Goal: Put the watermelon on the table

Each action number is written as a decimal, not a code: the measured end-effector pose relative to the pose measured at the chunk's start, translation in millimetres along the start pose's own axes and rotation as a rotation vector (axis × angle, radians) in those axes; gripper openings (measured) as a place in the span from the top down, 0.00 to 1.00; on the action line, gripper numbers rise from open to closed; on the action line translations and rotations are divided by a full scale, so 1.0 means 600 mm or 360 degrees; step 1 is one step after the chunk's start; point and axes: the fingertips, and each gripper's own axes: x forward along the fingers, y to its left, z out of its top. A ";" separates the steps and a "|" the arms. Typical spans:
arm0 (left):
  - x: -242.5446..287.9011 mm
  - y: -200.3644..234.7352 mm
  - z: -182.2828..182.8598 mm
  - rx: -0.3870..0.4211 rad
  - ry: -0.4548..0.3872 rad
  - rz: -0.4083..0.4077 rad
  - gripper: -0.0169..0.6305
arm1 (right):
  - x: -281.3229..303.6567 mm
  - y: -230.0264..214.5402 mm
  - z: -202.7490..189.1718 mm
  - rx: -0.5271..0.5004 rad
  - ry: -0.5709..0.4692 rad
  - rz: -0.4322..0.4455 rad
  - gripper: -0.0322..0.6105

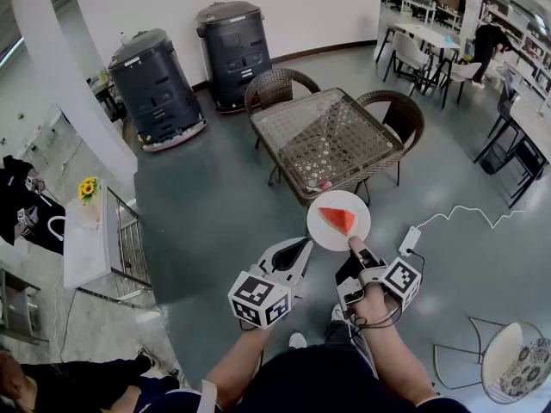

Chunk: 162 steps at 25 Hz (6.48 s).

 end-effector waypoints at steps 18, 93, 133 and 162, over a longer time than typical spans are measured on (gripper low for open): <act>0.006 -0.001 -0.004 -0.0013 0.0020 0.0000 0.97 | 0.002 0.001 0.009 0.0001 -0.0016 -0.0015 0.93; 0.494 0.260 0.028 -0.0109 0.0014 0.0201 0.97 | 0.419 -0.049 0.392 -0.0021 0.0143 -0.0116 0.93; 0.722 0.550 0.064 -0.0201 0.0176 0.0150 0.97 | 0.796 -0.068 0.503 -0.0020 0.0147 -0.0233 0.93; 0.815 0.611 0.004 -0.0267 0.0300 0.0412 0.97 | 0.969 -0.261 0.495 -0.0101 0.0613 -0.0462 0.93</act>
